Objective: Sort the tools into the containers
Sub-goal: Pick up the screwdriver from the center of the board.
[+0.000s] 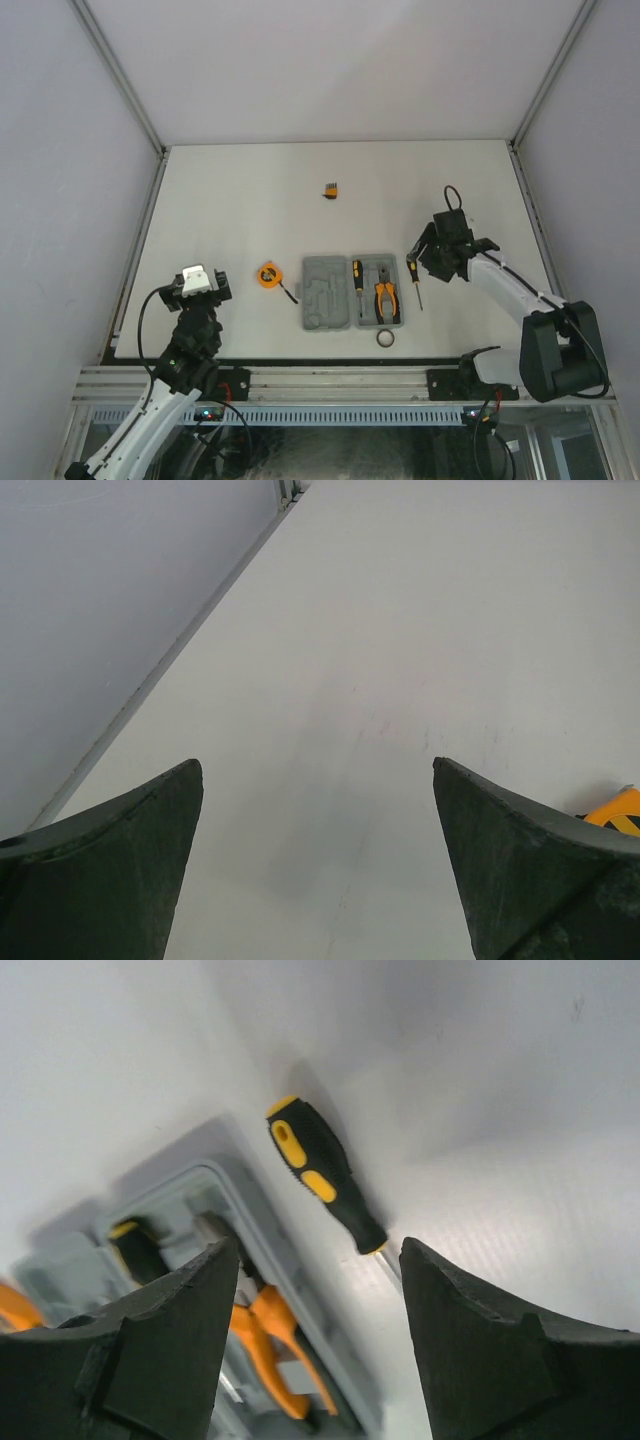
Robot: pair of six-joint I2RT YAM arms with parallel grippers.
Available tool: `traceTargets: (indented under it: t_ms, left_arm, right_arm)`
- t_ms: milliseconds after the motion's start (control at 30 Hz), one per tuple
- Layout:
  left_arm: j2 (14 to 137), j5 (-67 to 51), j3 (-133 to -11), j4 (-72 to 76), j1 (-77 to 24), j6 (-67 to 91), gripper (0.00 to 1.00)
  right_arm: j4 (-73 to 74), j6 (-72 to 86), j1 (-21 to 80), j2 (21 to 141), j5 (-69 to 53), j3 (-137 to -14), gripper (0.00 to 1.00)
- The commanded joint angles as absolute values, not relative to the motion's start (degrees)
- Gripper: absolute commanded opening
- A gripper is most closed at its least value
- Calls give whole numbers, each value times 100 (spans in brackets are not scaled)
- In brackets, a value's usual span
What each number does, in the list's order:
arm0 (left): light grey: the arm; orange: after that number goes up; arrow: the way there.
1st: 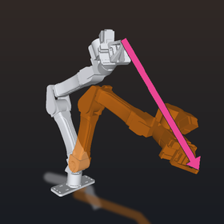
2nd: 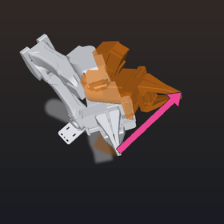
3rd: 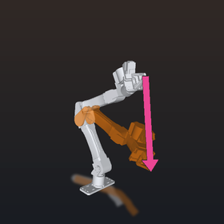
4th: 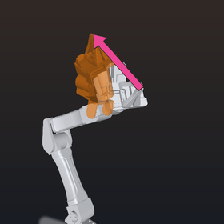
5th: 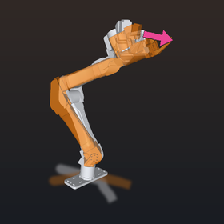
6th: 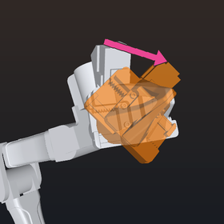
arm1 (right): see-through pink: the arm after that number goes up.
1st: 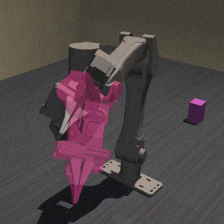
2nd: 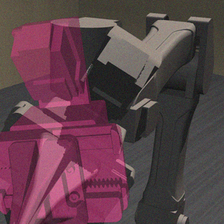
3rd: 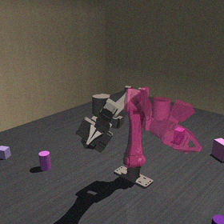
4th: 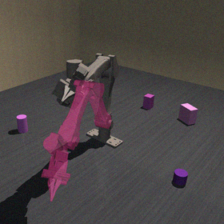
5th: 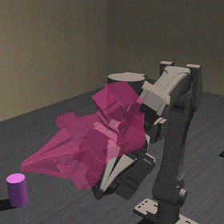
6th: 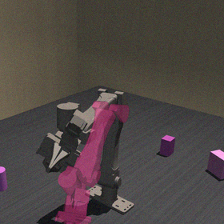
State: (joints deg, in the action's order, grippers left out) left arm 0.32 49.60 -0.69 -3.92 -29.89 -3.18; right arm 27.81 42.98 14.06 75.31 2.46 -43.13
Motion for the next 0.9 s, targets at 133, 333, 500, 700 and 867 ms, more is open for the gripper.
traceTargets:
  t_ms: [133,333,500,700,867]
  left_arm:
    - [-1179,5036,404,-343,-2997,-366,100]
    - [-1171,5036,405,-343,-2997,-360,100]
    - [-1177,5036,404,-343,-2992,-363,100]
    - [-1175,5036,406,-343,-2995,-361,100]
    - [-1178,5036,409,-343,-2997,-365,100]
  right_arm:
    - [2465,7092,2334,6544,1455,-4096,66]
    - [2520,7594,2452,6633,1802,-4070,66]
    - [2464,7780,2388,6870,1782,-4029,66]
    - [2428,8531,2336,7041,1770,-3860,67]
    - [2314,9308,2262,7251,1733,-3761,68]
